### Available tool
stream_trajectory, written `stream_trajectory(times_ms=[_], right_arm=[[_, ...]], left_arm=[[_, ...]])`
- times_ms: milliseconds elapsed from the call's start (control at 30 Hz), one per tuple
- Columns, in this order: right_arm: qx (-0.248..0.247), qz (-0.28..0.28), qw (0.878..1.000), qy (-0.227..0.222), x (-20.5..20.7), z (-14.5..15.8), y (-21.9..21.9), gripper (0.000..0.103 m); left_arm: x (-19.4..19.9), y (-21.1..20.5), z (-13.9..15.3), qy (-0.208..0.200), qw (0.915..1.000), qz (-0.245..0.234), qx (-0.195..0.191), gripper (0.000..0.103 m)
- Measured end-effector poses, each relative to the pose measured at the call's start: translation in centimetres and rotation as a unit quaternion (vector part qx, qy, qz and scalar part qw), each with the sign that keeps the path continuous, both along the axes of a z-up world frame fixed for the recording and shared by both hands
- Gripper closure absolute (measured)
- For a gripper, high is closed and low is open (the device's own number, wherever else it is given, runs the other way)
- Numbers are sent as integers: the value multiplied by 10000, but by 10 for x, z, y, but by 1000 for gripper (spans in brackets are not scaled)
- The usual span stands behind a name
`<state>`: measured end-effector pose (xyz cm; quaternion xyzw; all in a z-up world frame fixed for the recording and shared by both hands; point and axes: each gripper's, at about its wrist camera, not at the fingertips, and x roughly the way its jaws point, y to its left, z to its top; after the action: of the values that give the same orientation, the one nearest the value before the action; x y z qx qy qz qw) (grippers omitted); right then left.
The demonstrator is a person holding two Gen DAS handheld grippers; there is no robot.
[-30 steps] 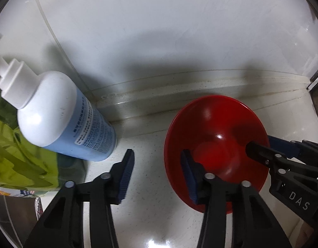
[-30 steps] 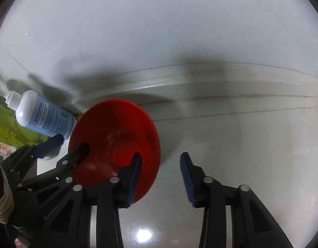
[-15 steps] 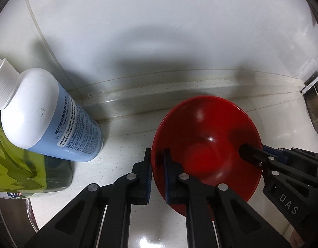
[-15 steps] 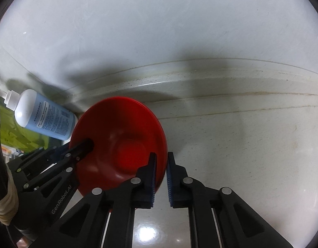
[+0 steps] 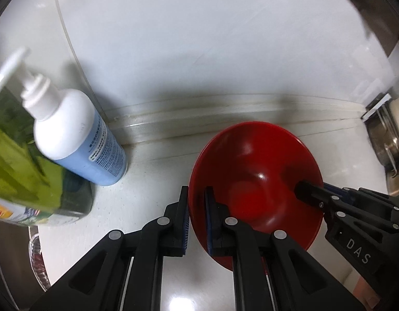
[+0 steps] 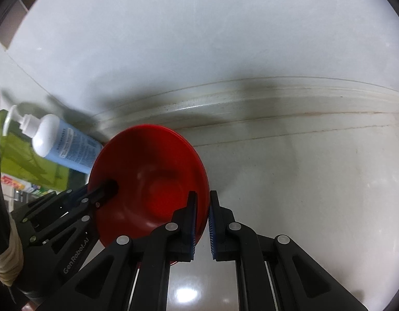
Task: Organize plates and bowls
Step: 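Lift and carry the red-and-black bowl onto the pink bowl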
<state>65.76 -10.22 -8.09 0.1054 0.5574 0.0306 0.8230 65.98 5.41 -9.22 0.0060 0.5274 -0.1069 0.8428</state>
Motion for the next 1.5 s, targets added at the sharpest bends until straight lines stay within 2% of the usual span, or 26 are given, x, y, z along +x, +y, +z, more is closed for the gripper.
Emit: stream_trajectory(times_ms=[267, 633, 900, 1167, 1500], right_arm=[[-20, -118, 9996, -258, -48, 34, -12, 93], [-93, -603, 9970, -481, -118, 62, -33, 93], [-156, -969, 9933, -604, -161, 67, -40, 93], [-214, -1318, 9886, -693, -218, 81, -80, 93], [-192, -1643, 9840, -666, -277, 77, -117, 93]], left_arm=[[-42, -8, 28, -257, 9994, -182, -170, 91], [-100, -52, 60, -545, 9958, -691, -256, 90], [-137, -85, 74, -651, 9910, -1129, -299, 90], [-178, -120, 83, -708, 9857, -1486, -369, 89], [-223, -158, 84, -695, 9808, -1770, -441, 89]])
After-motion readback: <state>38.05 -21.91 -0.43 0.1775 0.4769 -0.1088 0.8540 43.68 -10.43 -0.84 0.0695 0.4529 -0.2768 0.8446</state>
